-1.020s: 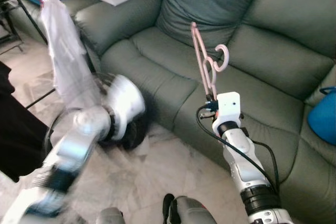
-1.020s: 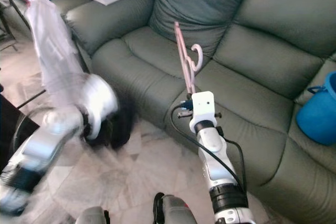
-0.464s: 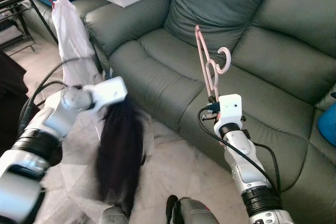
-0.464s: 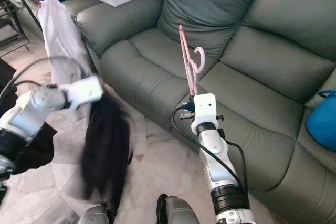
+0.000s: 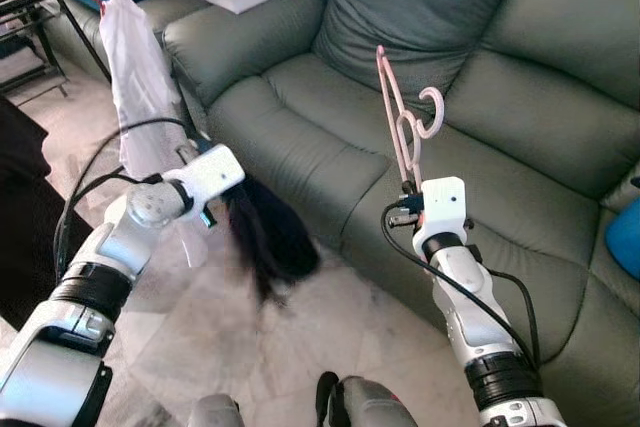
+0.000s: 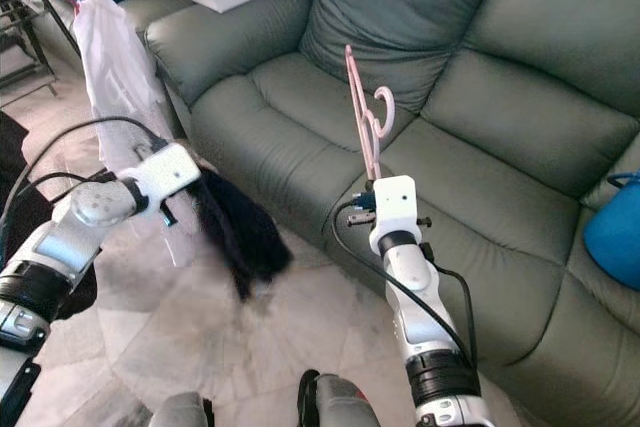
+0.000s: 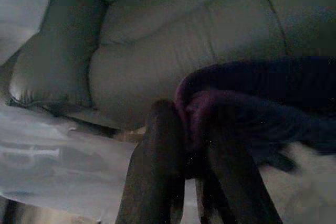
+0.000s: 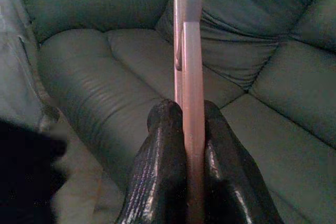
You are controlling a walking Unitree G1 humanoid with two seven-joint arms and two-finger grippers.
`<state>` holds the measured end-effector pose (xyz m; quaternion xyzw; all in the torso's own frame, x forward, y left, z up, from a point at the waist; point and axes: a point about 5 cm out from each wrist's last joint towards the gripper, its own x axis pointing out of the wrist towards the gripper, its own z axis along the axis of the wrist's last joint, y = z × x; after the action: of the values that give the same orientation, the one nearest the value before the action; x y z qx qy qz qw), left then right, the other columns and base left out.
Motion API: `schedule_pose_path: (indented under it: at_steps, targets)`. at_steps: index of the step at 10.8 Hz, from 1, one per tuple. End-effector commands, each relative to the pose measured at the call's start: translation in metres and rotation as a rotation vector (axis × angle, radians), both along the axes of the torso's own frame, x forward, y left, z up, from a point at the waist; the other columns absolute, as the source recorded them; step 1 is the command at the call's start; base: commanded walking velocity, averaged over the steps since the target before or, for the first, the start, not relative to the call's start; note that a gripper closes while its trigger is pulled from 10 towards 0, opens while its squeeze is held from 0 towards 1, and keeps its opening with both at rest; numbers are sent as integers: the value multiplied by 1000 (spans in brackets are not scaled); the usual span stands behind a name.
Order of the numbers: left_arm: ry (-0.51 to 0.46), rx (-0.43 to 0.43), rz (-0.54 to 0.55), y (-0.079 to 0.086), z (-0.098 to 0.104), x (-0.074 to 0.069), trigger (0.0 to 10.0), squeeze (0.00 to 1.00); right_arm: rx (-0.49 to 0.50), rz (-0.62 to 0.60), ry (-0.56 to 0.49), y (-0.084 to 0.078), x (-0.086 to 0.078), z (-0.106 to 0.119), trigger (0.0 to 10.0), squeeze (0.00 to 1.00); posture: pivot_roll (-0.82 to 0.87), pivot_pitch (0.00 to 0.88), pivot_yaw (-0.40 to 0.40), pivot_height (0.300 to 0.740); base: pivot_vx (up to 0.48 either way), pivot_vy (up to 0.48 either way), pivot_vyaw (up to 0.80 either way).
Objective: Hang hanger
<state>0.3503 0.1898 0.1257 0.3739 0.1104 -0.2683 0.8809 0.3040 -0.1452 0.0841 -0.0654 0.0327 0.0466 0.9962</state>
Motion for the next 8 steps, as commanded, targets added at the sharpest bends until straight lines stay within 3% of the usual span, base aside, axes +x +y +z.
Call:
schedule_pose_path:
  at_steps: [1, 5, 8]
  targets:
    - [-34, -55, -4, -3, 5, 0, 10000, 0, 5, -1, -6, 0, 1, 1, 10000, 0, -30, 110, -63, 740, 0, 0, 0]
    - [-34, -137, -9, -10, -2, -9, 10000, 0, 1, 1, -2, -4, 0, 0, 10000, 0, -29, 110, -66, 740, 0, 0, 0]
    - [-16, -232, 3, -20, -11, -20, 10000, 0, 2, 4, 10, -3, -3, -2, 10000, 0, -38, 109, -71, 740, 0, 0, -800]
